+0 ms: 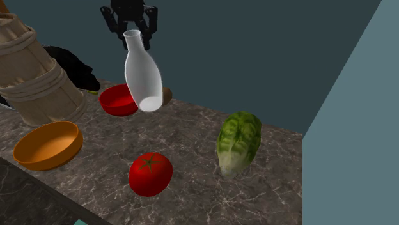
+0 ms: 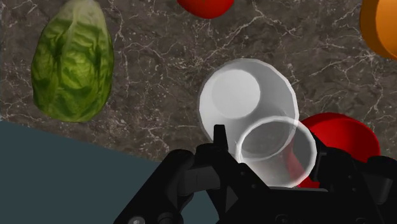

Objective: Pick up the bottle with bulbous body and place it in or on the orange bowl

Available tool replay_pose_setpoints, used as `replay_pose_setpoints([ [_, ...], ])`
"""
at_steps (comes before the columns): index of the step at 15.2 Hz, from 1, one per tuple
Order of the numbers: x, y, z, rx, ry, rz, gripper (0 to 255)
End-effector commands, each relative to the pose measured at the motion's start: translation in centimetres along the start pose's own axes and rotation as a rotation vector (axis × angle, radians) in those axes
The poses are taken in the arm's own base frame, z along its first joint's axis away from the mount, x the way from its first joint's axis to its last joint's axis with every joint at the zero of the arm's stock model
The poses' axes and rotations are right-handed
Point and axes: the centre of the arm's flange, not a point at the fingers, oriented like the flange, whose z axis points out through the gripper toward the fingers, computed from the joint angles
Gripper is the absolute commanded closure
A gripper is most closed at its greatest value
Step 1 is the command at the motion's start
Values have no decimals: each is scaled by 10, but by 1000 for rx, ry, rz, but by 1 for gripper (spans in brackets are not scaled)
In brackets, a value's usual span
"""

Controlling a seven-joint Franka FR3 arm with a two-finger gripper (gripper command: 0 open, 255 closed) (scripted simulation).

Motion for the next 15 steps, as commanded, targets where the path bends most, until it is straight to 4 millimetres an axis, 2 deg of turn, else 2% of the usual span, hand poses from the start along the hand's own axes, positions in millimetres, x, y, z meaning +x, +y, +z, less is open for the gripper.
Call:
replay_pose_setpoints([
  [1,-9,-22,-5,0,0,1,255],
  [15,-72,-193,-39,0,0,1,255],
])
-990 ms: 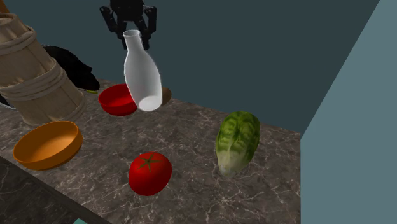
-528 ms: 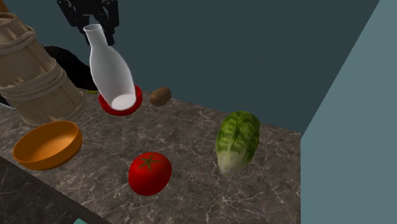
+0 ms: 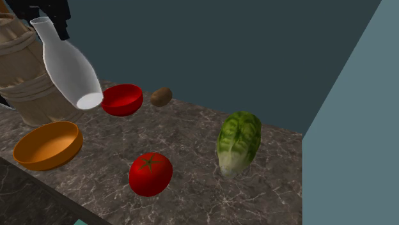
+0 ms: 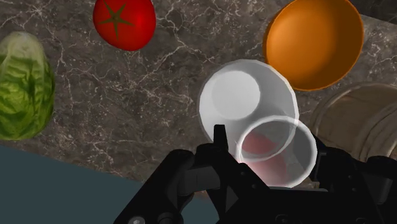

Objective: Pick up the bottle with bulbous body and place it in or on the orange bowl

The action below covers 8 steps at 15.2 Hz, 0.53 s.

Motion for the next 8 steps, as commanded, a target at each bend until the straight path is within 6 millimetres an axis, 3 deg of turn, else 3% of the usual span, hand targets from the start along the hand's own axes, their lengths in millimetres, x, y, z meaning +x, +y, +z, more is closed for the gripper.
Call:
replay_pose_setpoints([
  [1,-9,-25,-4,0,1,2,255],
  [8,-41,-110,-21,0,1,2,255],
])
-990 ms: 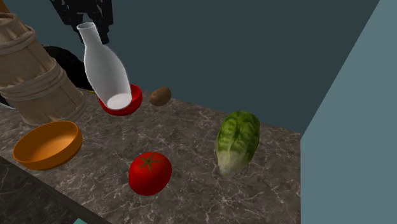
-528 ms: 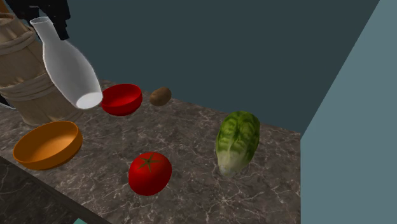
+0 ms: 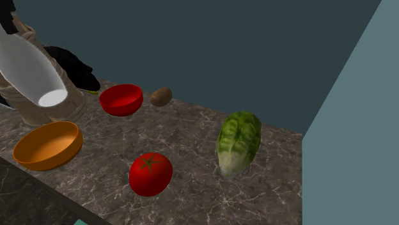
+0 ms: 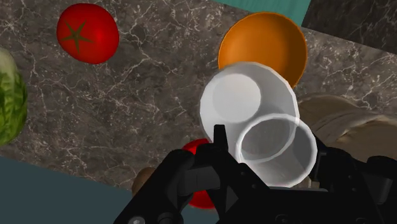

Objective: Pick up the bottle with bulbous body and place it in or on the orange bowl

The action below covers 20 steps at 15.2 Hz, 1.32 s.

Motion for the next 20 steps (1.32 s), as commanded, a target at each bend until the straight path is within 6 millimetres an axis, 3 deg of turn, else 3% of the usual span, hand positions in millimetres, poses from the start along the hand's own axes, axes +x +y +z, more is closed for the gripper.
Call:
replay_pose_setpoints([
  [1,-11,-23,-4,0,1,2,255],
  [5,-30,-74,-14,0,1,2,255],
  [20,-27,-74,65,0,1,2,255],
])
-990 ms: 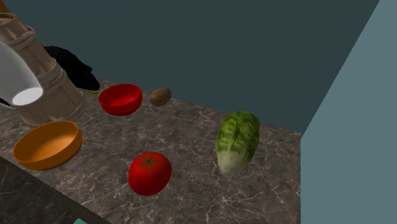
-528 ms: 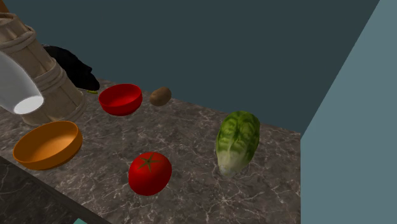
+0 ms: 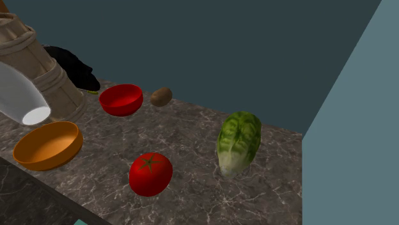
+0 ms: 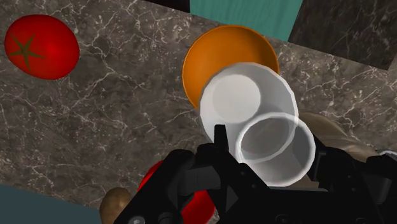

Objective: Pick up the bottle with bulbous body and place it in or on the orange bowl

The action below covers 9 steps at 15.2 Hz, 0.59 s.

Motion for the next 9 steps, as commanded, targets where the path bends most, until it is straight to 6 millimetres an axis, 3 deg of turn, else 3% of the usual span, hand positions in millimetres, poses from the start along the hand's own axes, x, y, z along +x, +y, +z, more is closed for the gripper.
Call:
replay_pose_setpoints([
  [1,1,0,10,1,1,0,255],
  [9,2,0,53,1,1,0,255],
])
